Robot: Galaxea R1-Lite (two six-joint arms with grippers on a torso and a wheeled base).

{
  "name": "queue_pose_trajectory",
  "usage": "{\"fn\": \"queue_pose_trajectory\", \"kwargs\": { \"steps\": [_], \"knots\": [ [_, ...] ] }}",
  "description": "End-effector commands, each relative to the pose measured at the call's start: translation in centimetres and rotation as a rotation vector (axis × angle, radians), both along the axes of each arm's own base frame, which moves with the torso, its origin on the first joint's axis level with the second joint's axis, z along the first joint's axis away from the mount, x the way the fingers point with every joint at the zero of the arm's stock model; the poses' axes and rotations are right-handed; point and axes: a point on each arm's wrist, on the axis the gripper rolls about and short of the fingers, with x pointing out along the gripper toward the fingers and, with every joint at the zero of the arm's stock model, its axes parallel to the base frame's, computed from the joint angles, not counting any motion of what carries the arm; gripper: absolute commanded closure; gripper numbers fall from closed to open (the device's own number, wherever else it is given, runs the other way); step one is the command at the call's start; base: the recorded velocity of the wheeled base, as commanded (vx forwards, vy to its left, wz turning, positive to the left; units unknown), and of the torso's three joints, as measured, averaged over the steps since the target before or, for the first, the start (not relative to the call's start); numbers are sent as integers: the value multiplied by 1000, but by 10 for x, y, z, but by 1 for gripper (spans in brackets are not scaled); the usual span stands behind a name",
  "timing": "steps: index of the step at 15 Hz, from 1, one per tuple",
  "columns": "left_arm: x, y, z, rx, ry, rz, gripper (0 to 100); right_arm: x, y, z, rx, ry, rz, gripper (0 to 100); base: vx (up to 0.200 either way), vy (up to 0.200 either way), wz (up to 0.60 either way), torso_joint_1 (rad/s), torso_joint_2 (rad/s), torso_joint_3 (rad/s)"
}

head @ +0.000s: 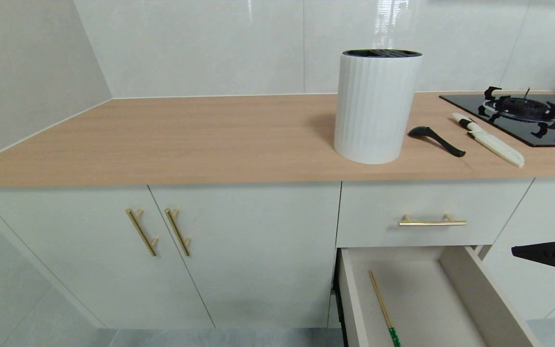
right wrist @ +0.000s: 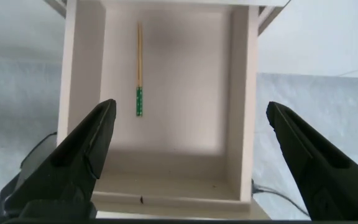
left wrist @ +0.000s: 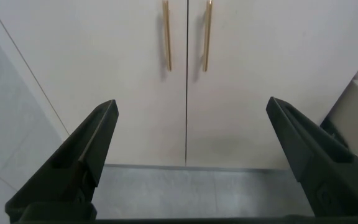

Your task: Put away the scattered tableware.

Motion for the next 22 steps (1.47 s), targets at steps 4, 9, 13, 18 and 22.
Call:
{"fn": "queue_pose_trajectory", "kwargs": {
  "steps": [4,9,13,18,22],
  "knots": [
    [0,0,0,0,2,2,0,0,0,-3,-14,5,13,0,0,0,0,171,-470,-298],
    [0,0,0,0,2,0,0,10,1,1,-25,-63,31,0,0,0,0,193,-481,-289],
    [0,0,0,0,2,0,0,72,0,15,37,-114,120,0,0,0,0,211,-502,-281],
    [0,0,0,0,2,2,0,174,-4,-35,6,-75,211,0,0,0,0,45,-101,-53],
    [0,0,0,0,2,2,0,220,-3,-55,36,-85,275,0,0,0,0,0,0,0]
  ]
}}
